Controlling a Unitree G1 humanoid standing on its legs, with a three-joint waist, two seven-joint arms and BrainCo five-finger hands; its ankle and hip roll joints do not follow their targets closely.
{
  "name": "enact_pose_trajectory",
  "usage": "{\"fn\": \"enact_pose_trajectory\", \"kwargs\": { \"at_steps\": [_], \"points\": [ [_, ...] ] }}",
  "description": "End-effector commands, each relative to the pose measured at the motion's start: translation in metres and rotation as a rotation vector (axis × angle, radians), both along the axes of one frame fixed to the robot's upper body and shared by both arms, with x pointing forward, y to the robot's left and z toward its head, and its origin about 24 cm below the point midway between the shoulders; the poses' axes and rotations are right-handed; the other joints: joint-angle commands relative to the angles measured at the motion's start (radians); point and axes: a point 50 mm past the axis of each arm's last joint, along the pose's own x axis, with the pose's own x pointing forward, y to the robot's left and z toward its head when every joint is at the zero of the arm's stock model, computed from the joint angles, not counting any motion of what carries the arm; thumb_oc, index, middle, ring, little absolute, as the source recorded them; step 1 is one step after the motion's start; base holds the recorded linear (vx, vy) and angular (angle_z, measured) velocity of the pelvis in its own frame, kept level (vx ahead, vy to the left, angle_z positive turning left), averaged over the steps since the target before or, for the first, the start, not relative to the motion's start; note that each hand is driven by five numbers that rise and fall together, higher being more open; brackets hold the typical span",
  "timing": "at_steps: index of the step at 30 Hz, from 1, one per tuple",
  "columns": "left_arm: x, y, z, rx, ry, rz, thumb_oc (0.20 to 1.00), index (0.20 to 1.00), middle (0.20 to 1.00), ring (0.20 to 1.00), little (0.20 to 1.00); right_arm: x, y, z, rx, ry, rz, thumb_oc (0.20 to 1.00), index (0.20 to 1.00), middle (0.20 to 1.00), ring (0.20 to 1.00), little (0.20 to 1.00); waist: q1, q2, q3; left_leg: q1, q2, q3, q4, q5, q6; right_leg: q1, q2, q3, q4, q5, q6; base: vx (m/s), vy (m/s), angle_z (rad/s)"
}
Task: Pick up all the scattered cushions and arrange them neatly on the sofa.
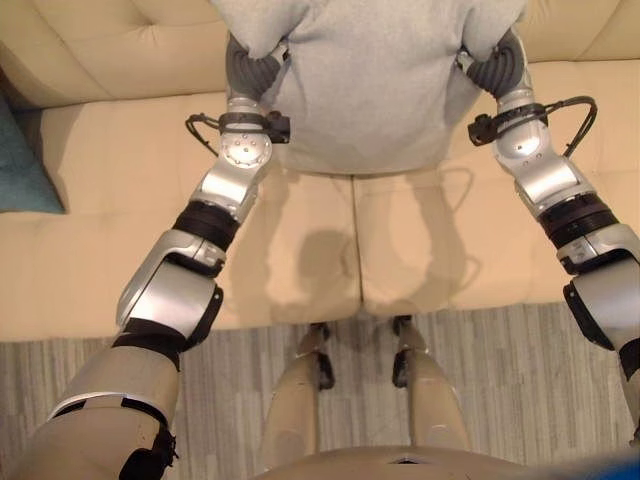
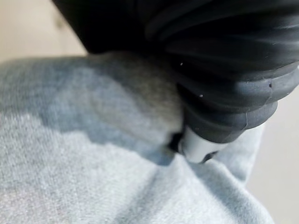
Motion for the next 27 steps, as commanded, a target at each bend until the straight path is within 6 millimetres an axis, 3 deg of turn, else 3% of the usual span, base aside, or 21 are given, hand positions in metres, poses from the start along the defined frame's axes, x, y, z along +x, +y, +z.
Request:
{"fn": "enact_pose_trajectory", "kwargs": {
  "at_steps": [1, 6, 7, 8, 9, 10, 15, 16, 20, 21, 23, 24, 27],
  "points": [
    [-0.019, -0.052, 0.076, 0.071, -0.299, -0.198, 0.200, 0.200, 0.200, 0.200, 0.200, -0.013, 0.051, 0.067, -0.057, -0.222, 0.191, 0.200, 0.200, 0.200, 0.200, 0.200, 0.029, -0.042, -0.012, -0.084, 0.025, -0.069, 0.055, -0.021, -0.109, -0.015, -0.069, 0.026, 0.056, -0.041, 0.109, 0.00, 0.000, 0.00],
    [-0.011, -0.054, 0.065, 0.099, -0.237, -0.188, 0.200, 0.200, 0.200, 0.200, 0.200, -0.011, 0.044, 0.077, -0.141, -0.226, 0.133, 0.200, 0.200, 0.200, 0.200, 0.200, 0.037, -0.051, -0.009, -0.152, 0.026, -0.078, 0.058, -0.007, -0.118, -0.077, -0.064, 0.026, 0.044, -0.028, 0.112, 0.00, -0.053, 0.05],
    [-0.007, -0.055, 0.066, 0.104, -0.218, -0.177, 0.460, 0.460, 0.460, 0.460, 0.460, -0.009, 0.043, 0.081, -0.159, -0.216, 0.110, 0.322, 0.322, 0.322, 0.322, 0.322, 0.038, -0.055, -0.008, -0.164, 0.027, -0.082, 0.051, -0.002, -0.120, -0.092, -0.062, 0.025, 0.039, -0.023, 0.113, 0.00, -0.052, 0.04],
    [-0.005, -0.057, 0.069, 0.100, -0.207, -0.173, 0.865, 0.865, 0.865, 0.865, 0.865, -0.007, 0.042, 0.084, -0.167, -0.207, 0.097, 0.555, 0.555, 0.555, 0.555, 0.555, 0.039, -0.056, -0.004, -0.173, 0.027, -0.085, 0.047, 0.005, -0.122, -0.100, -0.060, 0.024, 0.036, -0.020, 0.115, 0.00, -0.052, 0.05],
    [-0.005, -0.057, 0.070, 0.099, -0.209, -0.173, 1.000, 1.000, 1.000, 1.000, 1.000, -0.007, 0.042, 0.085, -0.167, -0.208, 0.097, 0.849, 0.849, 0.849, 0.849, 0.849, 0.039, -0.055, -0.004, -0.174, 0.027, -0.086, 0.047, 0.005, -0.122, -0.101, -0.060, 0.023, 0.036, -0.020, 0.114, -0.01, -0.040, 0.06],
    [-0.004, -0.056, 0.074, 0.092, -0.204, -0.165, 1.000, 1.000, 1.000, 1.000, 1.000, -0.006, 0.039, 0.089, -0.166, -0.201, 0.080, 1.000, 1.000, 1.000, 1.000, 1.000, 0.039, -0.057, -0.002, -0.183, 0.028, -0.087, 0.044, 0.012, -0.125, -0.110, -0.059, 0.022, 0.034, -0.016, 0.115, -0.01, -0.043, 0.06],
    [0.002, -0.042, 0.090, 0.036, -0.183, -0.129, 1.000, 1.000, 1.000, 1.000, 1.000, 0.003, 0.019, 0.093, -0.191, -0.128, -0.024, 1.000, 1.000, 1.000, 1.000, 1.000, 0.045, -0.058, 0.006, -0.216, 0.026, -0.102, 0.029, 0.030, -0.130, -0.142, -0.051, 0.018, 0.024, -0.004, 0.119, -0.01, -0.048, 0.04],
    [0.002, -0.026, 0.097, 0.047, -0.182, -0.081, 1.000, 1.000, 1.000, 1.000, 1.000, 0.004, 0.011, 0.091, -0.191, -0.110, -0.052, 1.000, 1.000, 1.000, 1.000, 1.000, 0.045, -0.056, 0.006, -0.223, 0.026, -0.106, 0.030, 0.031, -0.128, -0.148, -0.050, 0.020, 0.022, -0.001, 0.118, 0.00, 0.002, 0.05],
    [0.006, 0.029, 0.091, 0.057, -0.117, 0.072, 1.000, 1.000, 1.000, 1.000, 1.000, 0.006, -0.014, 0.080, -0.183, -0.061, -0.114, 1.000, 1.000, 1.000, 1.000, 1.000, 0.042, -0.057, -0.004, -0.233, 0.023, -0.114, 0.041, 0.027, -0.126, -0.159, -0.049, 0.024, 0.023, 0.005, 0.119, 0.00, 0.008, -0.03],
    [0.006, 0.030, 0.091, 0.057, -0.117, 0.071, 1.000, 1.000, 1.000, 1.000, 1.000, 0.006, -0.014, 0.080, -0.182, -0.061, -0.114, 1.000, 1.000, 1.000, 1.000, 1.000, 0.042, -0.057, -0.005, -0.233, 0.023, -0.114, 0.041, 0.027, -0.126, -0.160, -0.049, 0.025, 0.023, 0.005, 0.119, 0.00, 0.028, -0.05],
    [0.002, 0.070, 0.088, 0.046, -0.078, 0.174, 1.000, 1.000, 1.000, 1.000, 1.000, 0.005, -0.038, 0.076, -0.148, -0.039, -0.172, 1.000, 1.000, 1.000, 1.000, 1.000, 0.037, -0.057, -0.014, -0.238, 0.025, -0.112, 0.055, 0.021, -0.124, -0.162, -0.050, 0.028, 0.025, 0.004, 0.118, 0.00, 0.012, -0.02],
    [0.002, 0.070, 0.088, 0.046, -0.078, 0.174, 1.000, 1.000, 1.000, 1.000, 1.000, 0.005, -0.038, 0.076, -0.148, -0.039, -0.172, 1.000, 1.000, 1.000, 1.000, 1.000, 0.037, -0.057, -0.014, -0.238, 0.025, -0.112, 0.056, 0.020, -0.124, -0.162, -0.050, 0.028, 0.025, 0.004, 0.118, 0.00, 0.000, 0.00],
    [-0.009, 0.108, 0.088, 0.060, -0.061, 0.277, 1.000, 1.000, 1.000, 1.000, 1.000, -0.002, -0.069, 0.076, -0.109, -0.035, -0.246, 1.000, 1.000, 1.000, 1.000, 1.000, 0.033, -0.056, -0.026, -0.241, 0.027, -0.111, 0.066, 0.015, -0.123, -0.164, -0.054, 0.030, 0.025, 0.010, 0.118, 0.00, 0.000, 0.00]
  ]
}}
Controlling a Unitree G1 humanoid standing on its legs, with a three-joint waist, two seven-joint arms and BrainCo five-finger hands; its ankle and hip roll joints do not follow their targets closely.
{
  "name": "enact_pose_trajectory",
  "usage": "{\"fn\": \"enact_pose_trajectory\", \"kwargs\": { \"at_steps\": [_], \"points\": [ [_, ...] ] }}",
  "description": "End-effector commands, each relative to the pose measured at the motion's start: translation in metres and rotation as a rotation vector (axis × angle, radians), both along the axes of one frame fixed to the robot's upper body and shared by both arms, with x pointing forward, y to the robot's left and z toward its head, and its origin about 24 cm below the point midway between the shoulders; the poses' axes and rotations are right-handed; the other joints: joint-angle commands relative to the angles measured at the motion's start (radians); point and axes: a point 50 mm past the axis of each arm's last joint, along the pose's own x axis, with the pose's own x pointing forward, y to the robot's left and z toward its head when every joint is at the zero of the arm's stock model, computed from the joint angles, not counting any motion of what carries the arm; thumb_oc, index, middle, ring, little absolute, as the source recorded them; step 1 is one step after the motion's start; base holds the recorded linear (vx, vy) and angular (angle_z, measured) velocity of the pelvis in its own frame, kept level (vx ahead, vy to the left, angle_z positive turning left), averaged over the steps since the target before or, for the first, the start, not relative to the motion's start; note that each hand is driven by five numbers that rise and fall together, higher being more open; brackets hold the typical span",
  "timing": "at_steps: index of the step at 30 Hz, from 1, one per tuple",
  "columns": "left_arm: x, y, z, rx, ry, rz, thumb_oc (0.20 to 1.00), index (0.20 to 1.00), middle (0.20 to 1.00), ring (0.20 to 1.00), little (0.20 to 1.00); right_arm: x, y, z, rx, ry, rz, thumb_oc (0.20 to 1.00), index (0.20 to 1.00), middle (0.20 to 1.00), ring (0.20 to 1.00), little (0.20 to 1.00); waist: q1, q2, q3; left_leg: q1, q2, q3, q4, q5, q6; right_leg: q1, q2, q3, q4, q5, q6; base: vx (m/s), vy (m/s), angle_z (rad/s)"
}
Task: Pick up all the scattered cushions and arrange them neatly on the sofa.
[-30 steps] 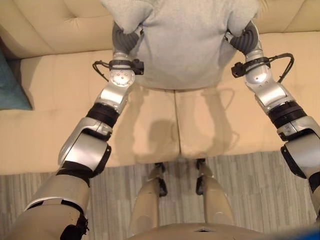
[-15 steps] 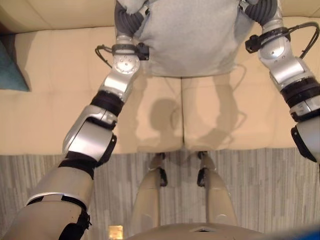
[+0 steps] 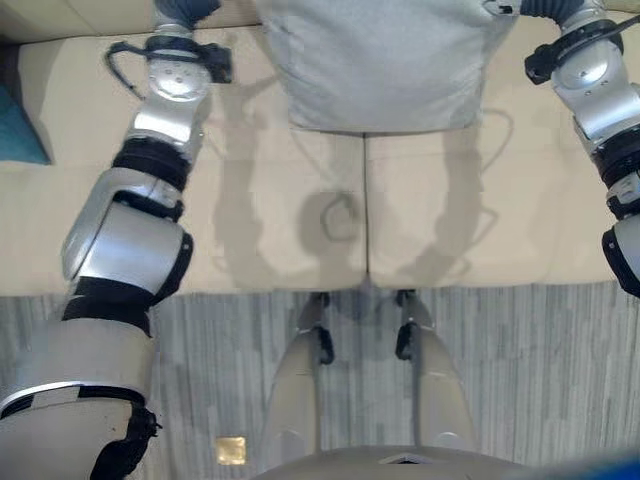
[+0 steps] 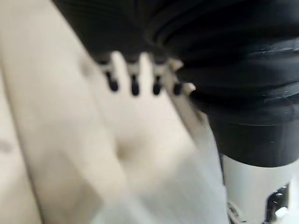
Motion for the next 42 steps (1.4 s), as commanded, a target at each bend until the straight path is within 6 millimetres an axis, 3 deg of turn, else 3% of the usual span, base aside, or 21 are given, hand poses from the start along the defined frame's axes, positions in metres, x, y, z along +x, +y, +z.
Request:
{"fn": "enact_pose_trajectory", "kwargs": {
  "at_steps": [1, 7, 10, 14, 15, 16, 17, 19, 20, 22, 23, 24, 25, 26, 28, 30, 33, 35, 37, 41, 42],
  "points": [
    [-0.015, 0.028, 0.024, -0.010, -0.082, 0.068, 1.000, 1.000, 1.000, 1.000, 1.000, -0.008, -0.020, 0.011, 0.042, -0.046, -0.033, 1.000, 1.000, 1.000, 1.000, 1.000, 0.008, -0.058, -0.029, -0.055, 0.025, -0.045, 0.036, -0.028, -0.102, 0.069, -0.048, 0.029, -0.121, 0.025, 0.124, 0.00, 0.000, 0.00],
    [-0.023, 0.033, 0.022, -0.009, -0.136, 0.038, 1.000, 1.000, 1.000, 1.000, 1.000, -0.018, -0.041, 0.009, 0.088, -0.086, -0.046, 1.000, 1.000, 1.000, 1.000, 1.000, 0.004, -0.060, -0.040, -0.046, 0.028, -0.051, 0.046, -0.037, -0.102, 0.081, -0.049, 0.025, -0.121, 0.021, 0.121, -0.01, -0.001, 0.05],
    [-0.025, 0.024, 0.010, 0.007, -0.156, -0.019, 1.000, 1.000, 1.000, 1.000, 1.000, -0.021, -0.044, -0.002, 0.094, -0.089, -0.027, 1.000, 1.000, 1.000, 1.000, 1.000, 0.003, -0.064, -0.049, -0.027, 0.030, -0.049, 0.052, -0.046, -0.103, 0.105, -0.050, 0.019, -0.122, 0.017, 0.118, 0.00, 0.000, 0.00],
    [-0.033, 0.010, -0.027, 0.048, -0.153, -0.110, 1.000, 1.000, 1.000, 1.000, 1.000, -0.028, -0.038, -0.033, 0.062, -0.077, 0.036, 1.000, 1.000, 1.000, 1.000, 1.000, -0.003, -0.073, -0.061, 0.037, 0.033, -0.043, 0.060, -0.068, -0.103, 0.172, -0.051, 0.005, -0.120, -0.002, 0.110, 0.01, -0.018, 0.00],
    [-0.042, 0.008, -0.059, 0.058, -0.113, -0.146, 1.000, 1.000, 1.000, 1.000, 1.000, -0.033, -0.036, -0.064, 0.062, -0.028, 0.078, 1.000, 1.000, 1.000, 1.000, 1.000, -0.005, -0.076, -0.070, 0.083, 0.038, -0.039, 0.066, -0.082, -0.102, 0.220, -0.050, -0.005, -0.115, -0.019, 0.105, 0.03, -0.030, -0.01],
    [-0.042, 0.008, -0.061, 0.059, -0.109, -0.146, 1.000, 1.000, 1.000, 1.000, 1.000, -0.034, -0.036, -0.066, 0.063, -0.024, 0.078, 1.000, 1.000, 1.000, 1.000, 1.000, -0.005, -0.078, -0.071, 0.087, 0.037, -0.039, 0.065, -0.082, -0.102, 0.224, -0.050, -0.006, -0.116, -0.019, 0.105, 0.08, -0.041, 0.03],
    [-0.051, 0.012, -0.105, 0.017, -0.013, -0.162, 1.000, 1.000, 1.000, 1.000, 1.000, -0.040, -0.034, -0.103, 0.094, 0.050, 0.120, 1.000, 1.000, 1.000, 1.000, 1.000, -0.005, -0.082, -0.073, 0.140, 0.040, -0.036, 0.071, -0.096, -0.101, 0.277, -0.048, -0.012, -0.110, -0.035, 0.100, 0.07, -0.022, 0.02],
    [-0.063, 0.019, -0.140, -0.004, 0.075, -0.155, 1.000, 1.000, 1.000, 1.000, 1.000, -0.049, -0.032, -0.140, 0.099, 0.154, 0.150, 1.000, 1.000, 1.000, 1.000, 1.000, -0.004, -0.086, -0.072, 0.208, 0.045, -0.029, 0.064, -0.104, -0.099, 0.337, -0.046, -0.023, -0.105, -0.050, 0.098, 0.07, -0.023, 0.02],
    [-0.064, 0.019, -0.141, -0.004, 0.077, -0.155, 1.000, 1.000, 1.000, 1.000, 1.000, -0.050, -0.032, -0.141, 0.100, 0.156, 0.149, 1.000, 1.000, 1.000, 1.000, 1.000, -0.004, -0.087, -0.072, 0.212, 0.045, -0.029, 0.063, -0.104, -0.099, 0.341, -0.046, -0.024, -0.106, -0.050, 0.098, 0.06, -0.018, -0.02],
    [-0.094, 0.022, -0.211, -0.004, 0.285, -0.143, 1.000, 1.000, 1.000, 1.000, 1.000, -0.073, -0.030, -0.201, 0.119, 0.316, 0.177, 1.000, 1.000, 1.000, 1.000, 1.000, -0.001, -0.084, -0.071, 0.310, 0.050, -0.017, 0.054, -0.116, -0.095, 0.435, -0.046, -0.040, -0.098, -0.073, 0.097, 0.08, -0.014, -0.04],
    [-0.094, 0.022, -0.212, -0.004, 0.286, -0.143, 1.000, 1.000, 1.000, 1.000, 1.000, -0.073, -0.030, -0.201, 0.119, 0.318, 0.177, 1.000, 1.000, 1.000, 1.000, 1.000, -0.001, -0.085, -0.072, 0.310, 0.049, -0.017, 0.051, -0.112, -0.094, 0.435, -0.047, -0.040, -0.100, -0.070, 0.097, 0.06, -0.013, -0.02],
    [-0.112, 0.029, -0.252, -0.029, 0.429, -0.114, 1.000, 1.000, 1.000, 1.000, 1.000, -0.088, -0.031, -0.232, 0.143, 0.411, 0.171, 1.000, 1.000, 1.000, 1.000, 1.000, -0.004, -0.084, -0.075, 0.364, 0.055, -0.011, 0.048, -0.118, -0.092, 0.483, -0.045, -0.046, -0.098, -0.079, 0.097, 0.05, -0.028, -0.02],
    [-0.125, 0.032, -0.271, -0.024, 0.505, -0.102, 1.000, 1.000, 1.000, 1.000, 1.000, -0.097, -0.031, -0.251, 0.140, 0.471, 0.167, 1.000, 1.000, 1.000, 1.000, 1.000, -0.006, -0.082, -0.079, 0.395, 0.060, -0.007, 0.045, -0.124, -0.092, 0.511, -0.044, -0.049, -0.098, -0.085, 0.098, 0.05, -0.029, -0.03],
    [-0.125, 0.032, -0.271, -0.024, 0.506, -0.102, 1.000, 1.000, 1.000, 1.000, 1.000, -0.098, -0.031, -0.251, 0.140, 0.472, 0.167, 1.000, 1.000, 1.000, 1.000, 1.000, -0.006, -0.083, -0.080, 0.394, 0.059, -0.007, 0.042, -0.120, -0.091, 0.510, -0.044, -0.049, -0.100, -0.082, 0.098, 0.05, -0.015, -0.03],
    [-0.159, 0.036, -0.324, -0.058, 0.723, -0.070, 1.000, 1.000, 1.000, 1.000, 1.000, -0.121, -0.028, -0.297, 0.137, 0.639, 0.157, 1.000, 1.000, 1.000, 1.000, 1.000, -0.014, -0.076, -0.104, 0.463, 0.066, 0.003, 0.031, -0.124, -0.086, 0.563, -0.035, -0.051, -0.103, -0.091, 0.095, 0.06, 0.000, -0.02],
    [-0.171, 0.037, -0.339, -0.071, 0.787, -0.057, 1.000, 1.000, 1.000, 1.000, 1.000, -0.130, -0.027, -0.312, 0.128, 0.697, 0.150, 1.000, 1.000, 1.000, 1.000, 1.000, -0.016, -0.073, -0.114, 0.491, 0.068, 0.008, 0.019, -0.124, -0.085, 0.584, -0.031, -0.051, -0.105, -0.094, 0.094, 0.03, -0.008, -0.06],
    [-0.216, 0.033, -0.394, -0.125, 1.047, -0.009, 1.000, 1.000, 1.000, 1.000, 1.000, -0.175, -0.030, -0.383, 0.129, 0.993, 0.068, 1.000, 1.000, 1.000, 1.000, 1.000, -0.021, -0.064, -0.148, 0.573, 0.071, 0.014, -0.018, -0.123, -0.084, 0.652, -0.019, -0.057, -0.116, -0.110, 0.093, 0.01, -0.011, -0.04],
    [-0.226, 0.032, -0.404, -0.124, 1.101, 0.002, 1.000, 1.000, 1.000, 1.000, 1.000, -0.184, -0.030, -0.395, 0.132, 1.049, 0.051, 1.000, 1.000, 1.000, 1.000, 1.000, -0.024, -0.062, -0.154, 0.591, 0.071, 0.016, -0.027, -0.124, -0.084, 0.669, -0.016, -0.059, -0.118, -0.116, 0.090, 0.00, -0.013, 0.03],
    [-0.256, 0.029, -0.435, -0.133, 1.294, 0.033, 1.000, 1.000, 1.000, 1.000, 1.000, -0.218, -0.033, -0.432, 0.143, 1.239, -0.017, 1.000, 1.000, 1.000, 1.000, 1.000, -0.029, -0.059, -0.174, 0.630, 0.076, 0.021, -0.045, -0.119, -0.089, 0.706, -0.003, -0.064, -0.121, -0.131, 0.086, -0.03, -0.043, 0.05],
    [-0.279, 0.026, -0.453, -0.112, 1.447, 0.037, 1.000, 1.000, 1.000, 1.000, 1.000, -0.250, -0.038, -0.457, 0.146, 1.387, -0.094, 1.000, 1.000, 1.000, 1.000, 1.000, -0.033, -0.055, -0.191, 0.664, 0.083, 0.025, -0.054, -0.121, -0.092, 0.741, 0.008, -0.064, -0.120, -0.151, 0.079, -0.02, -0.033, -0.02],
    [-0.290, 0.023, -0.460, -0.115, 1.502, 0.031, 1.000, 1.000, 1.000, 1.000, 1.000, -0.269, -0.042, -0.467, 0.183, 1.457, -0.150, 1.000, 1.000, 1.000, 1.000, 1.000, -0.038, -0.052, -0.200, 0.684, 0.089, 0.024, -0.058, -0.122, -0.093, 0.758, 0.017, -0.061, -0.112, -0.164, 0.072, -0.01, -0.033, -0.02]
  ]
}}
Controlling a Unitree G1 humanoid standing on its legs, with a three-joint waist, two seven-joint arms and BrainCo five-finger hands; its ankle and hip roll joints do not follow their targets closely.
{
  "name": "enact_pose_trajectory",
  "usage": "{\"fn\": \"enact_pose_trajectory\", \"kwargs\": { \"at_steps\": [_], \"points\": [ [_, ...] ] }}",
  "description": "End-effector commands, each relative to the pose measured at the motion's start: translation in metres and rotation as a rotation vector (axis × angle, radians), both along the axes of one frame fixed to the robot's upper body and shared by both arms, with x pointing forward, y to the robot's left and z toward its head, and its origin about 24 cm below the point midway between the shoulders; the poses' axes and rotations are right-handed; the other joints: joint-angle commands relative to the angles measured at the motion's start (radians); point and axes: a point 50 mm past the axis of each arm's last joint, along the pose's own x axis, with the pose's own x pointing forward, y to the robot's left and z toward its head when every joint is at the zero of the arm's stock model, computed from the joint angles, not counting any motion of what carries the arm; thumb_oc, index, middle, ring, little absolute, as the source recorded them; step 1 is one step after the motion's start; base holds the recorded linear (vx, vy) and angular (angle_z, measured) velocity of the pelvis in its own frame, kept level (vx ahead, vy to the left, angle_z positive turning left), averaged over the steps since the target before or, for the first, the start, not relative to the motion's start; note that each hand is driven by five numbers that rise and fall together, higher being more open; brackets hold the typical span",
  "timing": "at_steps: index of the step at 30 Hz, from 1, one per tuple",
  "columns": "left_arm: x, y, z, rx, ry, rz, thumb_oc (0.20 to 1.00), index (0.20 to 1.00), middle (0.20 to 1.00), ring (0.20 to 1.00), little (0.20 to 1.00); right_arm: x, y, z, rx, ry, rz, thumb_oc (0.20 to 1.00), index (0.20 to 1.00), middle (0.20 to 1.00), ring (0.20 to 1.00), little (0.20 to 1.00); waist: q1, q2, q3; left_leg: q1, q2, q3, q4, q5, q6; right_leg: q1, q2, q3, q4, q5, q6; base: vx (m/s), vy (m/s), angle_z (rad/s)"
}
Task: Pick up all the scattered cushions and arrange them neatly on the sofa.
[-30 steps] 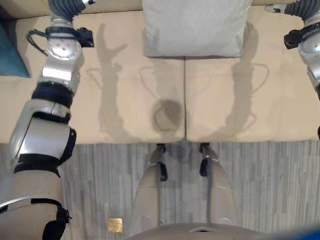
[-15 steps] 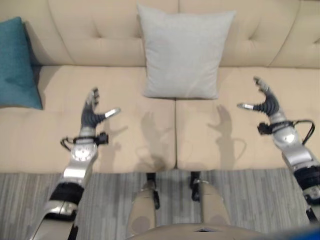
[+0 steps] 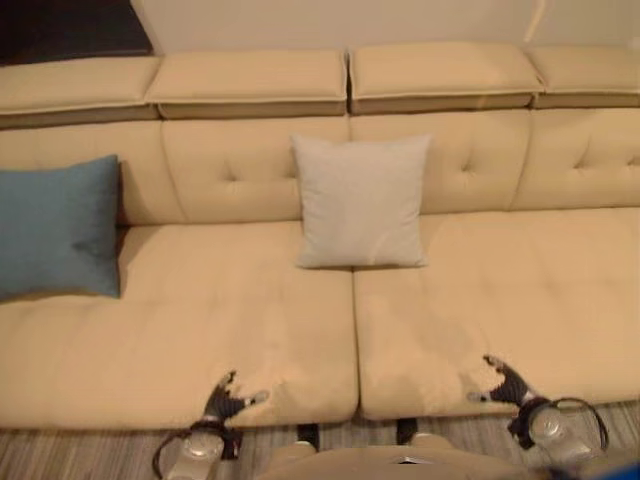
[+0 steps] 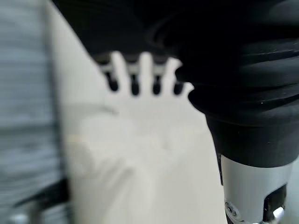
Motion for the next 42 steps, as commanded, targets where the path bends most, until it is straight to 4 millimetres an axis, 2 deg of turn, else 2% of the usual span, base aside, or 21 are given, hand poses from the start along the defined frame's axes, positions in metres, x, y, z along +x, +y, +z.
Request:
{"fn": "enact_pose_trajectory", "kwargs": {
  "at_steps": [1, 3, 8, 9, 10, 11, 12, 15, 17, 18, 19, 20, 25, 26, 29, 30, 32, 34, 38, 40, 42],
  "points": [
    [0.011, 0.014, 0.007, 0.056, -0.017, -0.048, 1.000, 1.000, 1.000, 1.000, 1.000, 0.003, 0.002, -0.002, -0.006, -0.003, -0.023, 1.000, 1.000, 1.000, 1.000, 1.000, -0.010, -0.053, 0.015, 0.023, 0.055, 0.012, 0.051, -0.031, -0.081, 0.113, -0.021, -0.031, -0.048, -0.038, 0.059, -0.05, -0.098, 0.01],
    [0.001, 0.014, 0.003, 0.053, 0.031, -0.050, 1.000, 1.000, 1.000, 1.000, 1.000, -0.019, 0.000, -0.012, -0.007, 0.083, -0.072, 1.000, 1.000, 1.000, 1.000, 1.000, -0.016, -0.052, 0.022, 0.030, 0.074, 0.006, 0.062, -0.023, -0.086, 0.130, 0.000, -0.022, -0.030, -0.064, 0.041, -0.09, -0.116, 0.01],
    [0.007, 0.014, 0.003, 0.066, 0.031, -0.064, 1.000, 1.000, 1.000, 1.000, 1.000, -0.034, 0.001, -0.018, 0.008, 0.126, -0.131, 1.000, 1.000, 1.000, 1.000, 1.000, -0.028, -0.056, 0.037, -0.029, 0.113, 0.007, 0.090, 0.033, -0.118, 0.144, 0.042, -0.019, -0.066, -0.077, 0.016, -0.16, -0.108, 0.10],
    [0.013, 0.008, 0.004, 0.054, 0.018, -0.092, 1.000, 1.000, 1.000, 1.000, 1.000, -0.038, 0.002, -0.020, 0.004, 0.150, -0.126, 1.000, 1.000, 1.000, 1.000, 1.000, -0.029, -0.063, 0.051, -0.069, 0.125, -0.002, 0.142, 0.036, -0.117, 0.136, 0.047, -0.018, -0.080, -0.069, 0.004, -0.23, -0.054, 0.26],
    [0.016, 0.006, 0.004, 0.050, 0.010, -0.097, 1.000, 1.000, 1.000, 1.000, 1.000, -0.035, 0.001, -0.019, 0.003, 0.140, -0.127, 1.000, 1.000, 1.000, 1.000, 1.000, -0.028, -0.068, 0.060, -0.083, 0.111, -0.031, 0.193, 0.011, -0.110, 0.127, 0.044, -0.008, -0.082, -0.058, 0.002, -0.41, -0.043, 0.16],
    [0.020, -0.003, 0.002, 0.030, 0.006, -0.118, 1.000, 1.000, 1.000, 1.000, 1.000, -0.031, 0.001, -0.019, 0.009, 0.129, -0.137, 1.000, 1.000, 1.000, 1.000, 1.000, -0.030, -0.086, 0.078, -0.087, 0.031, -0.109, 0.289, -0.105, -0.085, 0.091, 0.020, 0.016, -0.077, -0.021, 0.005, -0.36, 0.059, -0.12],
    [0.018, -0.009, 0.000, 0.012, 0.018, -0.128, 1.000, 1.000, 1.000, 1.000, 1.000, -0.030, 0.000, -0.018, 0.004, 0.131, -0.133, 1.000, 1.000, 1.000, 1.000, 1.000, -0.038, -0.093, 0.075, -0.074, -0.018, -0.132, 0.346, -0.173, -0.072, 0.067, 0.009, 0.037, -0.080, 0.005, 0.013, -0.30, 0.125, -0.34],
    [0.026, -0.024, -0.002, -0.015, 0.011, -0.170, 1.000, 1.000, 1.000, 1.000, 1.000, -0.022, 0.002, -0.017, -0.004, 0.129, -0.114, 1.000, 1.000, 1.000, 1.000, 1.000, -0.068, -0.077, 0.065, 0.004, -0.061, -0.126, 0.275, -0.241, -0.045, 0.009, 0.004, 0.083, -0.064, 0.041, 0.042, -0.11, 0.252, -0.56],
    [0.034, -0.024, 0.000, -0.007, -0.007, -0.180, 1.000, 1.000, 1.000, 1.000, 1.000, -0.017, 0.004, -0.017, -0.009, 0.128, -0.108, 1.000, 1.000, 1.000, 1.000, 1.000, -0.074, -0.081, 0.071, 0.029, -0.079, -0.104, 0.222, -0.237, -0.027, -0.033, -0.009, 0.114, -0.052, 0.081, 0.067, -0.16, 0.297, -0.57],
    [0.041, -0.025, 0.003, 0.001, -0.026, -0.188, 1.000, 1.000, 1.000, 1.000, 1.000, -0.011, 0.011, -0.018, -0.007, 0.128, -0.084, 1.000, 1.000, 1.000, 1.000, 1.000, -0.064, -0.096, 0.084, 0.030, -0.112, -0.104, 0.188, -0.233, -0.007, -0.081, -0.027, 0.134, -0.055, 0.133, 0.101, -0.18, 0.220, -0.92],
    [0.041, -0.025, 0.003, 0.001, -0.026, -0.188, 1.000, 1.000, 1.000, 1.000, 1.000, -0.011, 0.011, -0.018, -0.007, 0.128, -0.084, 1.000, 1.000, 1.000, 1.000, 1.000, -0.063, -0.096, 0.084, 0.030, -0.112, -0.104, 0.188, -0.233, -0.007, -0.081, -0.027, 0.134, -0.055, 0.133, 0.101, -0.24, 0.263, -1.40],
    [0.046, -0.023, 0.005, 0.014, -0.031, -0.202, 1.000, 1.000, 1.000, 1.000, 1.000, -0.006, 0.017, -0.019, 0.001, 0.128, -0.060, 1.000, 1.000, 1.000, 1.000, 1.000, -0.058, -0.103, 0.091, 0.035, -0.125, -0.089, 0.159, -0.229, 0.007, -0.109, -0.045, 0.124, -0.070, 0.158, 0.125, -0.11, 0.120, -1.42],
    [0.055, -0.016, 0.010, 0.047, -0.043, -0.225, 1.000, 1.000, 1.000, 1.000, 1.000, -0.003, 0.025, -0.021, 0.004, 0.137, -0.029, 1.000, 1.000, 1.000, 1.000, 1.000, -0.036, -0.092, 0.122, 0.026, -0.109, -0.046, 0.142, -0.193, 0.031, -0.120, -0.063, 0.039, 0.012, 0.105, 0.101, -0.21, 0.107, -1.28],
    [0.052, -0.016, 0.008, 0.046, -0.026, -0.235, 1.000, 1.000, 1.000, 1.000, 1.000, -0.005, 0.025, -0.021, 0.013, 0.136, -0.034, 1.000, 1.000, 1.000, 1.000, 1.000, -0.027, -0.080, 0.114, 0.029, -0.105, -0.015, 0.119, -0.171, 0.044, -0.085, -0.062, -0.001, 0.102, 0.054, 0.075, -0.17, 0.085, -1.01],
    [0.046, -0.016, 0.006, 0.039, -0.004, -0.231, 1.000, 1.000, 1.000, 1.000, 1.000, -0.010, 0.025, -0.023, 0.017, 0.148, -0.043, 1.000, 1.000, 1.000, 1.000, 1.000, -0.017, -0.073, 0.096, 0.035, -0.104, 0.009, 0.103, -0.161, 0.050, -0.050, -0.055, -0.010, 0.150, 0.015, 0.064, -0.12, 0.038, -0.53],
    [0.041, -0.017, 0.003, 0.029, 0.015, -0.226, 1.000, 1.000, 1.000, 1.000, 1.000, -0.014, 0.026, -0.024, 0.019, 0.164, -0.040, 1.000, 1.000, 1.000, 1.000, 1.000, -0.003, -0.068, 0.083, 0.027, -0.093, 0.040, 0.110, -0.157, 0.054, -0.016, -0.060, -0.040, 0.194, -0.018, 0.058, -0.08, -0.024, -0.82],
    [0.038, -0.017, 0.002, 0.022, 0.024, -0.219, 1.000, 1.000, 1.000, 1.000, 1.000, -0.014, 0.028, -0.025, 0.023, 0.166, -0.036, 1.000, 1.000, 1.000, 1.000, 1.000, 0.004, -0.068, 0.072, 0.027, -0.089, 0.056, 0.105, -0.155, 0.052, -0.001, -0.063, -0.056, 0.203, -0.028, 0.055, -0.04, -0.031, -0.62],
    [0.034, -0.019, 0.000, 0.007, 0.032, -0.202, 1.000, 1.000, 1.000, 1.000, 1.000, -0.012, 0.032, -0.025, 0.030, 0.162, -0.028, 1.000, 1.000, 1.000, 1.000, 1.000, 0.029, -0.084, 0.058, 0.027, -0.083, 0.113, 0.117, -0.154, 0.041, 0.068, -0.077, -0.122, 0.133, -0.032, 0.063, -0.01, -0.158, -0.97],
    [0.032, -0.024, -0.002, -0.013, 0.035, -0.197, 1.000, 1.000, 1.000, 1.000, 1.000, -0.012, 0.032, -0.025, 0.033, 0.159, -0.029, 1.000, 1.000, 1.000, 1.000, 1.000, 0.015, -0.094, 0.049, 0.027, -0.061, 0.144, 0.162, -0.163, 0.021, 0.108, -0.035, -0.086, 0.018, -0.038, 0.055, 0.01, -0.191, -1.06],
    [0.037, -0.028, -0.001, -0.020, 0.031, -0.220, 1.000, 1.000, 1.000, 1.000, 1.000, -0.015, 0.029, -0.025, 0.039, 0.151, -0.057, 1.000, 1.000, 1.000, 1.000, 1.000, -0.015, -0.116, 0.067, -0.033, 0.002, 0.157, 0.324, -0.165, -0.008, 0.126, 0.000, -0.019, -0.021, -0.051, 0.022, -0.03, -0.246, -0.05],
    [0.040, -0.030, -0.001, -0.022, 0.023, -0.226, 1.000, 1.000, 1.000, 1.000, 1.000, -0.016, 0.027, -0.025, 0.035, 0.153, -0.063, 1.000, 1.000, 1.000, 1.000, 1.000, -0.019, -0.116, 0.078, -0.051, 0.031, 0.151, 0.389, -0.161, -0.019, 0.135, 0.015, -0.009, -0.023, -0.058, 0.010, -0.01, -0.118, -0.08]
  ]
}}
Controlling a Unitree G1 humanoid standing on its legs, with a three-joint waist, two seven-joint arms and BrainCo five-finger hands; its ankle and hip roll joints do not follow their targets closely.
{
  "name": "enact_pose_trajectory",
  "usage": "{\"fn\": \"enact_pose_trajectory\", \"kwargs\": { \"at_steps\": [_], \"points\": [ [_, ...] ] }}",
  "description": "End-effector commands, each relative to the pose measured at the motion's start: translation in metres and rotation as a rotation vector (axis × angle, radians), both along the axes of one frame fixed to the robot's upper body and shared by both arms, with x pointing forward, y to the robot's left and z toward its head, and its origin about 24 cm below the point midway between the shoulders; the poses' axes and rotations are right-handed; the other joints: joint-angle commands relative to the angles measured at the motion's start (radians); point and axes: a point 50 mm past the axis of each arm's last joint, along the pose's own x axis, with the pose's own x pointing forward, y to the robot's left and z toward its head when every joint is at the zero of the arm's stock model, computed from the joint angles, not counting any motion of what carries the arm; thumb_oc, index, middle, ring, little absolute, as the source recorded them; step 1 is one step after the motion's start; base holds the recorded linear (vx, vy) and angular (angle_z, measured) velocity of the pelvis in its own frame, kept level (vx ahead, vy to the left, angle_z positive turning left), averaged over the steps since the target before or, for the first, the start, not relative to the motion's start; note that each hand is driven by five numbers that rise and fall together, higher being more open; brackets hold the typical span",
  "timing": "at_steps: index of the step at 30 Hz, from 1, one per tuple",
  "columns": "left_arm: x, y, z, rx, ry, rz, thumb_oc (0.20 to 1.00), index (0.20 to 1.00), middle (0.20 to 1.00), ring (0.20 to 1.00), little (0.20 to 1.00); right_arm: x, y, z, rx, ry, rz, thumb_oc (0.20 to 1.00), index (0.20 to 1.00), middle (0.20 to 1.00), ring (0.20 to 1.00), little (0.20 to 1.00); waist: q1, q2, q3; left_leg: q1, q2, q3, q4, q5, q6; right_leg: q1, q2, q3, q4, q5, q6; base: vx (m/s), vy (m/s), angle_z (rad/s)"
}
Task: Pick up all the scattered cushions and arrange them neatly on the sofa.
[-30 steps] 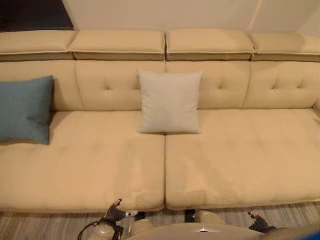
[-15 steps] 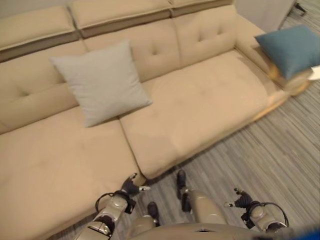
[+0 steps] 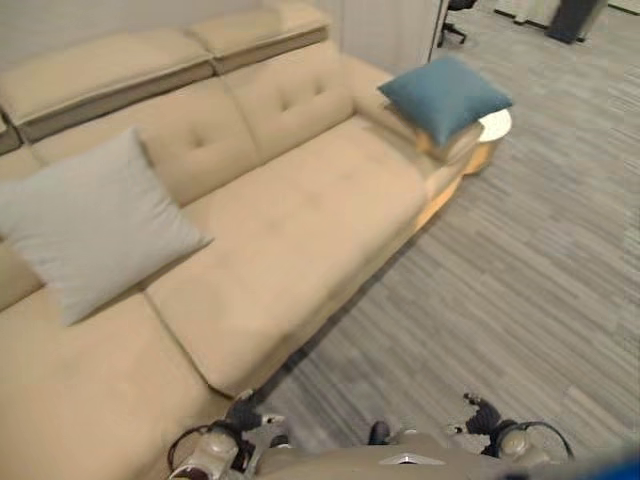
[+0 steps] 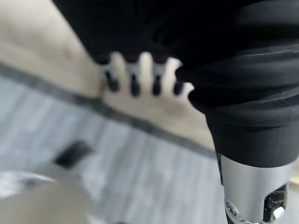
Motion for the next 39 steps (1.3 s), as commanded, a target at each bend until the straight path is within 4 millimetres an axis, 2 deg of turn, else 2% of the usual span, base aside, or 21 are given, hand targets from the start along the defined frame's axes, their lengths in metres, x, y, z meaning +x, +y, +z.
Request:
{"fn": "enact_pose_trajectory", "kwargs": {
  "at_steps": [1, 3, 4, 7, 10, 13, 16, 17, 20, 23, 25, 26, 27, 29, 30, 31, 32, 33, 34, 36, 39],
  "points": [
    [0.010, 0.000, 0.005, -0.002, -0.047, -0.018, 1.000, 1.000, 1.000, 1.000, 1.000, 0.010, -0.009, 0.004, -0.025, -0.022, -0.003, 1.000, 1.000, 1.000, 1.000, 1.000, -0.021, -0.032, 0.044, -0.087, -0.029, -0.038, 0.199, -0.056, -0.014, 0.178, -0.010, 0.072, -0.250, 0.111, 0.092, 0.00, -0.070, -0.31],
    [0.012, -0.002, 0.005, -0.007, -0.052, -0.016, 1.000, 1.000, 1.000, 1.000, 1.000, 0.009, -0.009, 0.004, -0.027, -0.019, -0.007, 1.000, 1.000, 1.000, 1.000, 1.000, -0.022, -0.033, 0.046, -0.096, -0.037, -0.075, 0.188, -0.052, -0.016, 0.179, -0.008, 0.077, -0.253, 0.109, 0.089, 0.03, 0.005, -0.35],
    [0.016, -0.009, 0.005, -0.023, -0.061, -0.025, 1.000, 1.000, 1.000, 1.000, 1.000, 0.009, -0.012, 0.005, -0.036, -0.015, -0.015, 1.000, 1.000, 1.000, 1.000, 1.000, -0.015, -0.036, 0.048, -0.107, -0.066, -0.160, 0.117, -0.076, -0.012, 0.186, -0.012, 0.099, -0.267, 0.113, 0.103, 0.09, 0.077, -0.36],
    [0.022, -0.014, 0.007, -0.022, -0.073, -0.065, 1.000, 1.000, 1.000, 1.000, 1.000, 0.009, -0.013, 0.005, -0.036, -0.021, -0.027, 1.000, 1.000, 1.000, 1.000, 1.000, -0.011, -0.038, 0.045, -0.143, -0.089, -0.229, 0.055, -0.044, -0.017, 0.180, -0.015, 0.131, -0.271, 0.118, 0.116, 0.11, 0.087, -0.27],
    [0.019, -0.016, 0.005, -0.023, -0.052, -0.073, 1.000, 1.000, 1.000, 1.000, 1.000, 0.006, -0.013, 0.004, -0.033, -0.013, -0.040, 1.000, 1.000, 1.000, 1.000, 1.000, -0.025, -0.021, 0.035, -0.097, -0.087, -0.206, -0.021, -0.042, -0.011, 0.176, -0.020, 0.139, -0.262, 0.114, 0.128, 0.10, 0.145, -0.57],
    [0.023, -0.010, 0.008, -0.006, -0.071, -0.086, 1.000, 1.000, 1.000, 1.000, 1.000, 0.012, -0.008, 0.004, -0.027, -0.022, -0.023, 1.000, 1.000, 1.000, 1.000, 1.000, -0.025, -0.016, 0.042, -0.069, -0.118, -0.173, -0.051, -0.051, 0.018, 0.117, -0.042, 0.177, -0.191, 0.135, 0.153, 0.06, 0.234, -0.69],
    [0.026, -0.004, 0.011, 0.006, -0.086, -0.069, 1.000, 1.000, 1.000, 1.000, 1.000, 0.019, -0.002, 0.005, -0.016, -0.036, -0.007, 1.000, 1.000, 1.000, 1.000, 1.000, -0.006, -0.012, 0.053, -0.057, -0.119, -0.135, -0.057, -0.056, 0.035, 0.076, -0.061, 0.130, -0.120, 0.142, 0.160, 0.02, 0.127, -0.89],
    [0.026, 0.001, 0.012, 0.017, -0.088, -0.058, 1.000, 1.000, 1.000, 1.000, 1.000, 0.023, 0.003, 0.005, -0.005, -0.047, 0.009, 1.000, 1.000, 1.000, 1.000, 1.000, 0.000, -0.009, 0.056, -0.033, -0.124, -0.105, -0.074, -0.060, 0.042, 0.053, -0.077, 0.073, -0.078, 0.152, 0.163, 0.09, 0.119, -1.11],
    [0.023, 0.006, 0.011, 0.026, -0.076, -0.039, 1.000, 1.000, 1.000, 1.000, 1.000, 0.023, 0.006, 0.005, 0.007, -0.053, 0.011, 1.000, 1.000, 1.000, 1.000, 1.000, -0.011, -0.006, 0.058, 0.012, -0.138, -0.082, -0.111, -0.062, 0.048, 0.011, -0.053, 0.055, -0.054, 0.162, 0.161, 0.10, 0.079, -0.62],
    [0.024, 0.002, 0.010, 0.026, -0.069, -0.061, 1.000, 1.000, 1.000, 1.000, 1.000, 0.024, 0.003, 0.006, -0.004, -0.058, 0.006, 1.000, 1.000, 1.000, 1.000, 1.000, -0.023, -0.002, 0.061, 0.038, -0.153, -0.069, -0.142, -0.065, 0.053, -0.023, -0.027, 0.019, -0.095, 0.173, 0.143, 0.12, 0.023, -0.33],
    [0.025, 0.000, 0.010, 0.020, -0.068, -0.068, 1.000, 1.000, 1.000, 1.000, 1.000, 0.023, 0.002, 0.006, -0.010, -0.057, 0.002, 1.000, 1.000, 1.000, 1.000, 1.000, -0.022, 0.001, 0.060, 0.060, -0.159, -0.059, -0.152, -0.076, 0.053, -0.028, -0.038, -0.059, -0.130, 0.185, 0.138, 0.11, -0.026, -0.13],
    [0.025, 0.000, 0.010, 0.020, -0.068, -0.068, 1.000, 1.000, 1.000, 1.000, 1.000, 0.023, 0.002, 0.006, -0.010, -0.057, 0.002, 1.000, 1.000, 1.000, 1.000, 1.000, -0.022, 0.001, 0.061, 0.061, -0.159, -0.059, -0.152, -0.076, 0.053, -0.027, -0.038, -0.059, -0.130, 0.185, 0.138, 0.23, -0.068, -0.05],
    [0.030, -0.003, 0.011, 0.015, -0.075, -0.080, 1.000, 1.000, 1.000, 1.000, 1.000, 0.023, 0.001, 0.006, -0.014, -0.054, -0.001, 1.000, 1.000, 1.000, 1.000, 1.000, -0.029, 0.010, 0.062, 0.083, -0.160, -0.065, -0.149, -0.103, 0.050, -0.058, -0.044, -0.103, -0.126, 0.188, 0.147, 0.23, -0.072, -0.05],
    [0.031, -0.005, 0.011, 0.014, -0.076, -0.093, 1.000, 1.000, 1.000, 1.000, 1.000, 0.021, -0.001, 0.005, -0.018, -0.048, -0.003, 1.000, 1.000, 1.000, 1.000, 1.000, -0.035, 0.013, 0.064, 0.089, -0.162, -0.070, -0.137, -0.119, 0.051, -0.052, -0.044, -0.109, -0.132, 0.179, 0.146, 0.21, -0.099, -0.06],
    [0.032, -0.010, 0.011, 0.006, -0.074, -0.119, 1.000, 1.000, 1.000, 1.000, 1.000, 0.017, -0.005, 0.005, -0.022, -0.042, -0.014, 1.000, 1.000, 1.000, 1.000, 1.000, -0.054, 0.003, 0.055, 0.090, -0.173, -0.069, -0.079, -0.143, 0.043, -0.014, -0.031, -0.081, -0.189, 0.182, 0.124, 0.12, -0.106, 0.06],
    [0.032, -0.010, 0.011, 0.006, -0.074, -0.119, 1.000, 1.000, 1.000, 1.000, 1.000, 0.017, -0.005, 0.005, -0.022, -0.042, -0.014, 1.000, 1.000, 1.000, 1.000, 1.000, -0.054, 0.004, 0.055, 0.090, -0.172, -0.069, -0.077, -0.144, 0.043, -0.013, -0.030, -0.081, -0.190, 0.182, 0.124, 0.22, -0.195, 0.25],
    [0.029, -0.014, 0.009, -0.007, -0.068, -0.119, 1.000, 1.000, 1.000, 1.000, 1.000, 0.013, -0.010, 0.005, -0.033, -0.038, -0.023, 1.000, 1.000, 1.000, 1.000, 1.000, -0.057, 0.001, 0.058, 0.062, -0.153, -0.067, 0.068, -0.144, 0.012, 0.029, -0.016, -0.054, -0.214, 0.178, 0.105, 0.09, -0.091, 0.30],
    [0.029, -0.014, 0.009, -0.007, -0.068, -0.119, 1.000, 1.000, 1.000, 1.000, 1.000, 0.013, -0.010, 0.005, -0.033, -0.038, -0.023, 1.000, 1.000, 1.000, 1.000, 1.000, -0.057, 0.001, 0.057, 0.060, -0.152, -0.067, 0.072, -0.147, 0.011, 0.029, -0.015, -0.054, -0.215, 0.178, 0.104, 0.15, -0.263, 0.30],
    [0.032, -0.017, 0.010, -0.010, -0.074, -0.134, 1.000, 1.000, 1.000, 1.000, 1.000, 0.013, -0.013, 0.007, -0.039, -0.053, -0.025, 1.000, 1.000, 1.000, 1.000, 1.000, -0.047, -0.019, 0.081, -0.046, -0.087, -0.067, 0.311, -0.066, -0.049, 0.081, -0.006, -0.043, -0.240, 0.173, 0.076, 0.05, -0.175, 0.19],
    [0.033, -0.018, 0.010, -0.007, -0.077, -0.135, 1.000, 1.000, 1.000, 1.000, 1.000, 0.015, -0.013, 0.008, -0.039, -0.057, -0.023, 1.000, 1.000, 1.000, 1.000, 1.000, -0.038, -0.024, 0.089, -0.079, -0.067, -0.075, 0.377, -0.034, -0.059, 0.102, 0.010, -0.038, -0.252, 0.161, 0.056, 0.14, -0.176, 0.06],
    [0.034, -0.020, 0.010, -0.017, -0.083, -0.106, 1.000, 1.000, 1.000, 1.000, 1.000, 0.013, -0.014, 0.007, -0.042, -0.048, -0.031, 1.000, 1.000, 1.000, 1.000, 1.000, -0.024, -0.040, 0.086, -0.165, -0.077, -0.104, 0.363, -0.046, -0.027, 0.149, 0.016, -0.021, -0.282, 0.143, 0.048, 0.23, -0.080, -0.17]
  ]
}}
